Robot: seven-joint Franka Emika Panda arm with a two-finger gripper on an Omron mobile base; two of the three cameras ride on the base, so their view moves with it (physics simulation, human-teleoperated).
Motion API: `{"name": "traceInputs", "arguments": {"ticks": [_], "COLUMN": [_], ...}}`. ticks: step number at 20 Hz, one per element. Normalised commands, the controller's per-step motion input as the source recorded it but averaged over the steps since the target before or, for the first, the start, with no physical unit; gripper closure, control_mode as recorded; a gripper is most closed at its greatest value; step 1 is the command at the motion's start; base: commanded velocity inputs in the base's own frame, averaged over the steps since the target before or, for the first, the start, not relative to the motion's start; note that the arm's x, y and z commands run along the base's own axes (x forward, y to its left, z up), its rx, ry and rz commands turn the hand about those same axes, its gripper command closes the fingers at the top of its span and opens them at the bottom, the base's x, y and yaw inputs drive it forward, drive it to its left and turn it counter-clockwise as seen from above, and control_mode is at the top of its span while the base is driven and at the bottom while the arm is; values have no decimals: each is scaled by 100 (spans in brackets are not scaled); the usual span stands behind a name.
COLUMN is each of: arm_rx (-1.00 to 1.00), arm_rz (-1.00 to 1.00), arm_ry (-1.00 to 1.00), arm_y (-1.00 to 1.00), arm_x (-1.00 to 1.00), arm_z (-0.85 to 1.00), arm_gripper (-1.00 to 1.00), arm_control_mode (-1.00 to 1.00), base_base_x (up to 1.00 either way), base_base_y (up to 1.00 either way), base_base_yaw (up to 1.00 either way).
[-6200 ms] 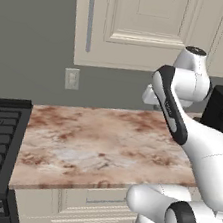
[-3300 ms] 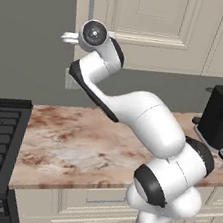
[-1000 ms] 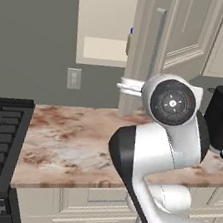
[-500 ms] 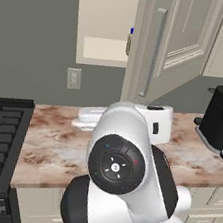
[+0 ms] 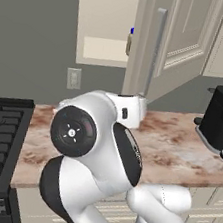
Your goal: Move the mayonnaise and condiment bottle from the cabinet to the dining counter.
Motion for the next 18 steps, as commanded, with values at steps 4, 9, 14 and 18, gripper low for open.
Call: {"name": "traceInputs", "arguments": {"ticks": [4,9,14,18], "arm_rx": [-3,-31,-46,-26], "arm_rz": [-1,2,3,-14], "arm_ry": [1,9,11,29], "arm_y": [11,24,23,-3], "arm_x": [68,68,48,53], "arm_z": [-24,-25,-13,0], "arm_gripper": [-100,-100,-100,-100], "arm_control_mode": [-100,-100,-100,-100], "base_base_x": [0,0,0,0], "base_base_y": [0,0,0,0], "base_base_yaw": [0,0,0,0]}}
